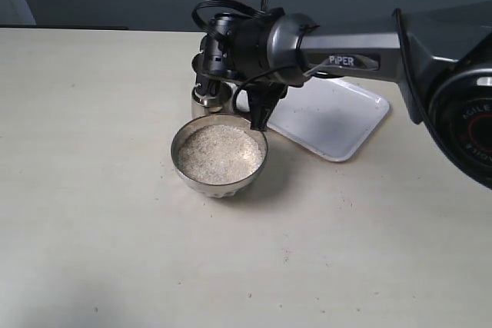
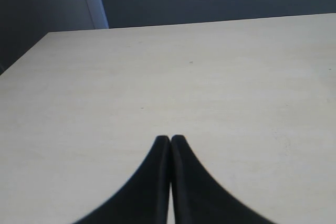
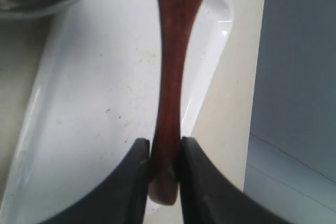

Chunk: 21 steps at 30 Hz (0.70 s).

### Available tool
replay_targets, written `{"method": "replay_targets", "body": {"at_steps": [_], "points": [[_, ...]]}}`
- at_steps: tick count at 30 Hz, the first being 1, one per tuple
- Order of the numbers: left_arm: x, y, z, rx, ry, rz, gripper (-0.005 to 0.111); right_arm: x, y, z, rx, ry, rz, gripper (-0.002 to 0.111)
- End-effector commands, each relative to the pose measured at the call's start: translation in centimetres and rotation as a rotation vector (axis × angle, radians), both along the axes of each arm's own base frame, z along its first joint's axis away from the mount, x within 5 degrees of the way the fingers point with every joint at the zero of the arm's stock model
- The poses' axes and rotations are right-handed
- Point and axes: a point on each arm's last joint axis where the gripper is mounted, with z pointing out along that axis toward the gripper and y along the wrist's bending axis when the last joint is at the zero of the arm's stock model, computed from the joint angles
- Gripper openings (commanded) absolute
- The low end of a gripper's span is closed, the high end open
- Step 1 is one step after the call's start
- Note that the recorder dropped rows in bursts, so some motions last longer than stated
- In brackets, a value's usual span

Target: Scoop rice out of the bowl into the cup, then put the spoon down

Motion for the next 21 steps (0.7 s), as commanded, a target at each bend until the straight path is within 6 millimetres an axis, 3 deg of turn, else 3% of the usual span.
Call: {"method": "replay_targets", "body": {"at_steps": [1, 21], "points": [[0.0, 0.0, 0.4, -0.007, -0.017, -0.001, 0.001, 0.1, -0.1, 0.3, -0.012, -0.034, -0.005, -0.001], [0.0, 0.0, 0.4, -0.007, -0.017, -0.001, 0.001, -0.5, -1.3, -0.7, -0.031, -0.122, 0.047, -0.001]]}}
